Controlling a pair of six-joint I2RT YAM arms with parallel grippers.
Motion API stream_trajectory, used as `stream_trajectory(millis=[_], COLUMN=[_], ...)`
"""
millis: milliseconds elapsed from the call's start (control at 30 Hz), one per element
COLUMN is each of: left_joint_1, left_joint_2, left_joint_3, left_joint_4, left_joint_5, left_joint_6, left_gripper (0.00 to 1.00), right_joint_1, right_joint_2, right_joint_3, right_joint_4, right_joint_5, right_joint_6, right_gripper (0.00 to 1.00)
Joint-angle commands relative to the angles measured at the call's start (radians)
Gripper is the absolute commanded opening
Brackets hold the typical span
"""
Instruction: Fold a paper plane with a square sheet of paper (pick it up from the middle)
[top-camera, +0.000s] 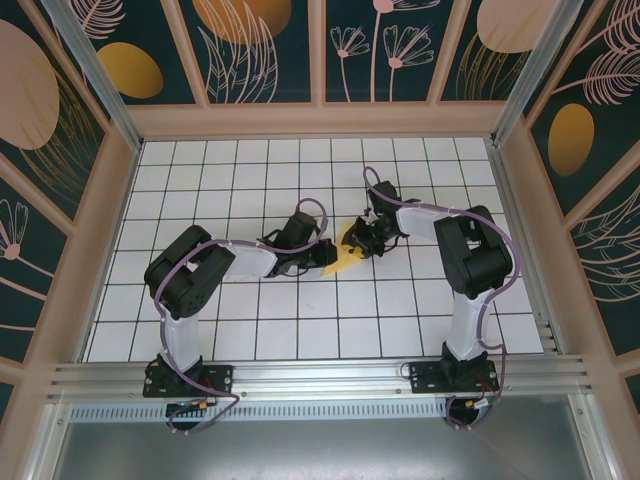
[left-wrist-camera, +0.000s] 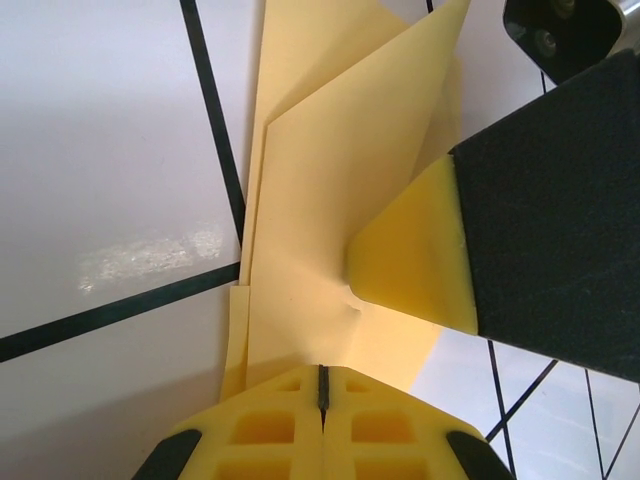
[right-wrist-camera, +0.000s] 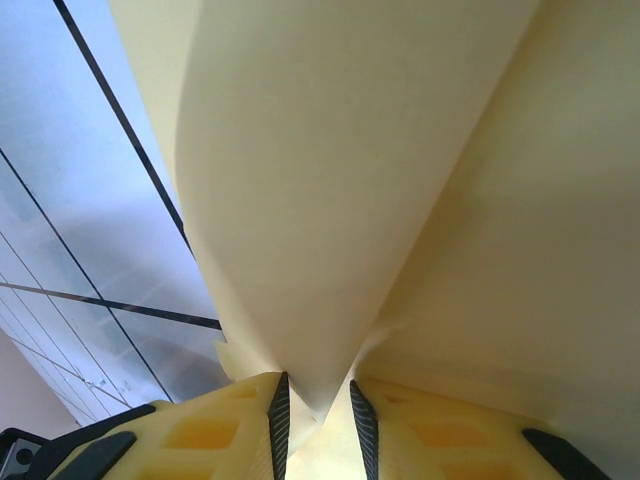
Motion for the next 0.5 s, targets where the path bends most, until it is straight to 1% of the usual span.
stream_trajectory(millis=[0,333,467], left_joint_1=[-0.002,-0.003,-0.002], left_joint_2=[0.019,0.042,0.055], left_joint_3=[0.023,0.032,0.031], left_joint_4=[-0.034,-0.072,-0.113], left_joint_5=[-0.016,-0.017,-0.022], left_joint_6=[0.018,0.014,0.014], left_gripper=[0.02,0.01,0.0], right_joint_1=[0.015,0.017,0.016], right_joint_2=[0.237,0.235,0.198], right_joint_3=[-0.118,-0.113,-0.101], right_joint_4=[-0.107,-0.11,-0.1], right_joint_5=[0.251,0.25,0.23], right_joint_6=[0.011,0.008,0.006], right_gripper=[0.3,0.3,0.3])
